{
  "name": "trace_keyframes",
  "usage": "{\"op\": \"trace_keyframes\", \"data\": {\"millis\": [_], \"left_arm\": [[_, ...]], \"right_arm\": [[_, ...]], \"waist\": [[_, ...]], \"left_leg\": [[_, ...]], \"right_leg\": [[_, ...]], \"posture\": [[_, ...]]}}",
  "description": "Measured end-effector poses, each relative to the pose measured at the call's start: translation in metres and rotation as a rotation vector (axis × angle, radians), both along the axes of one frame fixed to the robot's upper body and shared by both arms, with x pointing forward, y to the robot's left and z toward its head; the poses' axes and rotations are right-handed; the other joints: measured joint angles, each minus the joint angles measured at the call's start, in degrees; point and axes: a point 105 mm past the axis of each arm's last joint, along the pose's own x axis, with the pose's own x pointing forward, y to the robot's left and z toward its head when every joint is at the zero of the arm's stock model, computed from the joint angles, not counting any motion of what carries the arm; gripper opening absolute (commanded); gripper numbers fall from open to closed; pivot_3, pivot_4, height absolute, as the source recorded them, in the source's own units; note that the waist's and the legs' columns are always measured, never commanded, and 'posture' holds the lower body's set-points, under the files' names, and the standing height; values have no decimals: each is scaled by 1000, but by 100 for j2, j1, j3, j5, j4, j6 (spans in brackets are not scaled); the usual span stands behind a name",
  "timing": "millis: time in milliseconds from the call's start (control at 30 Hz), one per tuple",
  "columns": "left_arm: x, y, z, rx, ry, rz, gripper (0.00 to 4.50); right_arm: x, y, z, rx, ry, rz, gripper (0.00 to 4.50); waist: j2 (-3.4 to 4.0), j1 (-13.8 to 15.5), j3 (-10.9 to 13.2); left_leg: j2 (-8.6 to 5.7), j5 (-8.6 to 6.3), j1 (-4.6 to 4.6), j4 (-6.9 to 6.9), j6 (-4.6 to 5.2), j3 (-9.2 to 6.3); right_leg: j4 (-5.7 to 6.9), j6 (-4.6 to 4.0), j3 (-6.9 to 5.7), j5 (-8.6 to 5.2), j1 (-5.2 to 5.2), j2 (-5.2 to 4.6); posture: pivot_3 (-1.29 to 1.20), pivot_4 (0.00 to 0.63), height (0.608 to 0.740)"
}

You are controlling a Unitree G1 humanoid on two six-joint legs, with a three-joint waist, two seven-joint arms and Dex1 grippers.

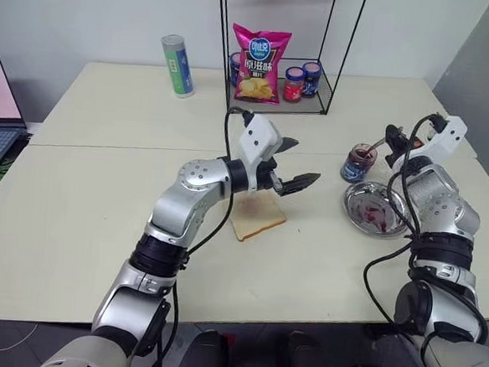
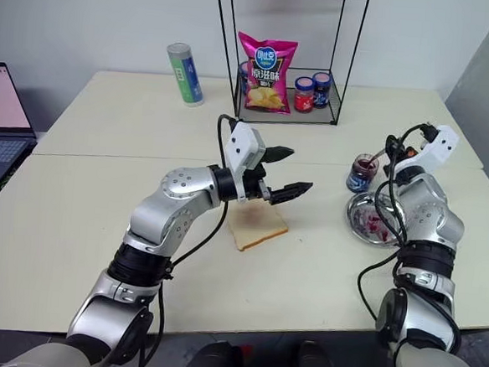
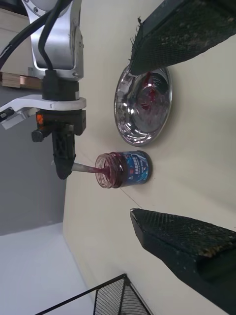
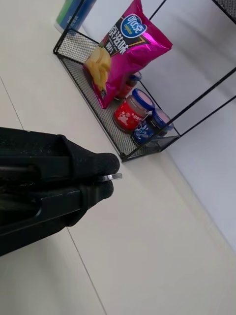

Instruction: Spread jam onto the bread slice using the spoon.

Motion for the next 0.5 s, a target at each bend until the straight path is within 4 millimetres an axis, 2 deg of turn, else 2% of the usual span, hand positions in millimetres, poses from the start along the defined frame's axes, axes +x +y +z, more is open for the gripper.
{"op": "trace_keyframes", "data": {"millis": [200,500], "left_arm": [[1,2,2,-7,-11,5,4500],[1,1,2,-7,-14,2,4500]], "right_arm": [[-2,-7,-3,94,25,-24,26],[-4,-10,1,113,19,-38,26]], "waist": [[0,0,0],[0,-1,0]], "left_leg": [[0,0,-1,-1,0,1],[-1,0,-1,-1,1,1]], "right_leg": [[-2,0,1,0,0,0],[-1,0,1,0,0,0]], "posture": [[0,150,740],[0,150,740]]}}
